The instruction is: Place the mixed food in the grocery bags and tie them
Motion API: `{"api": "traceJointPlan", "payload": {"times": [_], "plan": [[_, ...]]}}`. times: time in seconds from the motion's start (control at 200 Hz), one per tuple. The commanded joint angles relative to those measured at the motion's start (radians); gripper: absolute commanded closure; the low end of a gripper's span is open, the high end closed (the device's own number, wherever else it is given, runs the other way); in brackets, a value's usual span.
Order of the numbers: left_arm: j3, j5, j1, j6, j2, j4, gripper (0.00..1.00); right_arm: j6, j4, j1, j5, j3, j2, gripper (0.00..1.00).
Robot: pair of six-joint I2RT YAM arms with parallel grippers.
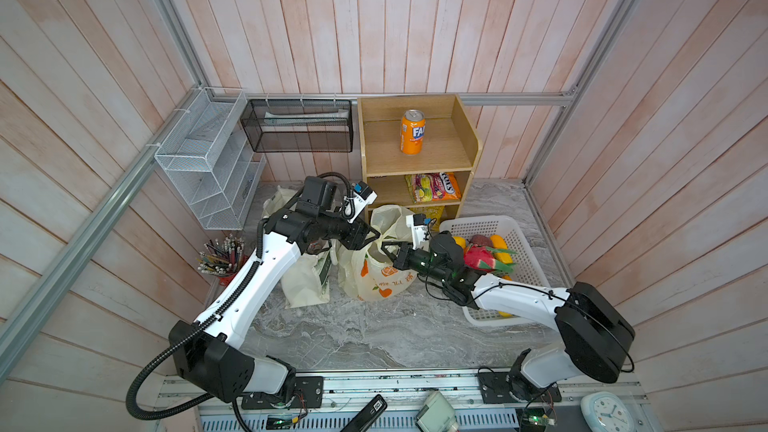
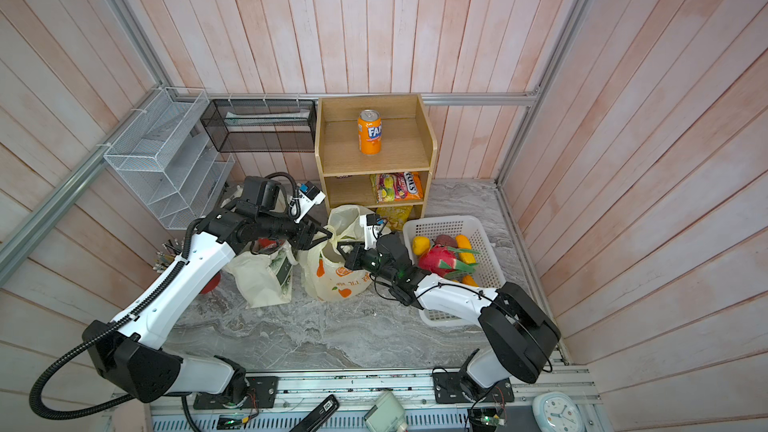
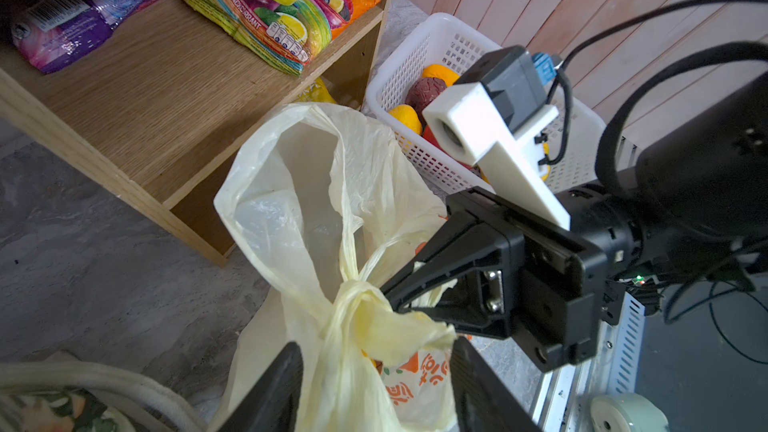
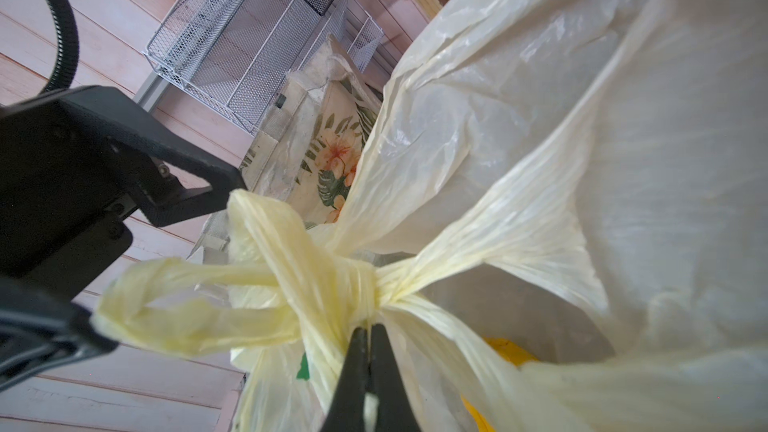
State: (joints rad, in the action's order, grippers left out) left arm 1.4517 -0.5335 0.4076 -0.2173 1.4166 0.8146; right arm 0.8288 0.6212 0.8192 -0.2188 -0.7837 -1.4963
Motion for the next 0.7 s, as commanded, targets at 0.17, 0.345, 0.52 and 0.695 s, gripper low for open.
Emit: {"api": "traceJointPlan", "payload": {"times": [0.17,0.345,0.52,0.695], "plan": [[-0.091,0.073,0.004,0.03,-0.153,-0.177,0.29,0.008,0.021,-0.006,-0.01,0.012,-0.009,1.0],[-0.101,0.072,0.026,0.014,-0.186,-0.139,0.25,0.008,0.021,-0.008,-0.01,0.012,-0.007,1.0],[-0.152,0.169,0.081,-0.007,-0.177,-0.131,0.21,0.008,0.023,-0.01,-0.013,0.009,-0.012,1.0],[-0.173,0.246,0.118,-0.028,-0.141,-0.14,0.16,0.008,0.023,-0.01,-0.012,0.009,-0.013,1.0]]}}
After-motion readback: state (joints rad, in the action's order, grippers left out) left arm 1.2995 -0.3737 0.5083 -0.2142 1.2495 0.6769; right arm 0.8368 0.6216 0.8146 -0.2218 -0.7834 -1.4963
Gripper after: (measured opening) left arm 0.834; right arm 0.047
